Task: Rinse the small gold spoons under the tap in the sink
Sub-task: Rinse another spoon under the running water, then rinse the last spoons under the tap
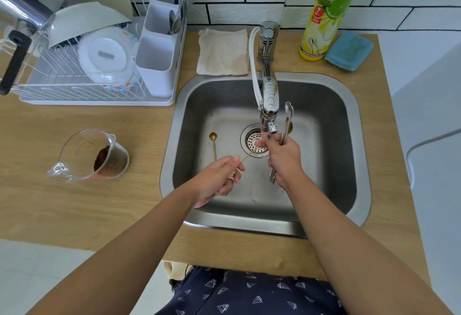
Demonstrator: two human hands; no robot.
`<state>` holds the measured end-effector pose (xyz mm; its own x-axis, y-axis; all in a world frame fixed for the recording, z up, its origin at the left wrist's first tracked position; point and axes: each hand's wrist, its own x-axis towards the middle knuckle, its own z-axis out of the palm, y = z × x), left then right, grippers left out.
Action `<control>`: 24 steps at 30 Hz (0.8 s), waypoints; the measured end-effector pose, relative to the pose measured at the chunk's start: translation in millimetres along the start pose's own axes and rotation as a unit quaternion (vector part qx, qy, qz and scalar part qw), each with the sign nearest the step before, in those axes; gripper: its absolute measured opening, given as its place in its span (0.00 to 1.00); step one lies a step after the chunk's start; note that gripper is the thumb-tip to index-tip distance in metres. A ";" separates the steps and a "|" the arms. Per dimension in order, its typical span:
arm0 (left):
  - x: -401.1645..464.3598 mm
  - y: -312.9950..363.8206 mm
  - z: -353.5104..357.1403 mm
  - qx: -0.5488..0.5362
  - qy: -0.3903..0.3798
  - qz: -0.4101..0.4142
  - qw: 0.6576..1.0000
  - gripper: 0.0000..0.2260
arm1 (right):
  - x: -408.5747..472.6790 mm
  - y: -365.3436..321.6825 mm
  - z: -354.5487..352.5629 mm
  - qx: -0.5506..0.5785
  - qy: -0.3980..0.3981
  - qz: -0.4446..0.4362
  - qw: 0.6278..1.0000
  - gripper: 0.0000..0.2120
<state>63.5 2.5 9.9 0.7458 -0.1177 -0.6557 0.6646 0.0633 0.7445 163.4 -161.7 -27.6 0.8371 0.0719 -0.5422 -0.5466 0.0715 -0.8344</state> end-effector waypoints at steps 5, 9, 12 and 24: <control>12.0 8.9 21.1 0.050 0.049 0.074 0.995 0.11 | -6.0 1.9 4.3 0.124 -0.085 0.041 0.988 0.04; 31.1 13.0 40.3 0.074 0.124 0.079 0.986 0.10 | -2.5 -3.6 1.8 0.132 -0.080 0.094 0.984 0.16; 44.0 9.5 37.4 0.155 0.108 0.040 0.981 0.20 | 2.8 -7.0 -7.5 0.126 -0.039 0.074 0.988 0.26; 91.0 -40.7 -38.2 0.483 0.291 -0.082 0.822 0.12 | 13.7 -15.0 -30.3 0.182 -0.005 0.094 0.979 0.18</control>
<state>106.1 27.1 -84.8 0.7326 0.4661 -0.4960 0.6217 -0.7550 0.2086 183.7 -191.9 -25.4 0.7217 0.1279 -0.6803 -0.6641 0.4050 -0.6284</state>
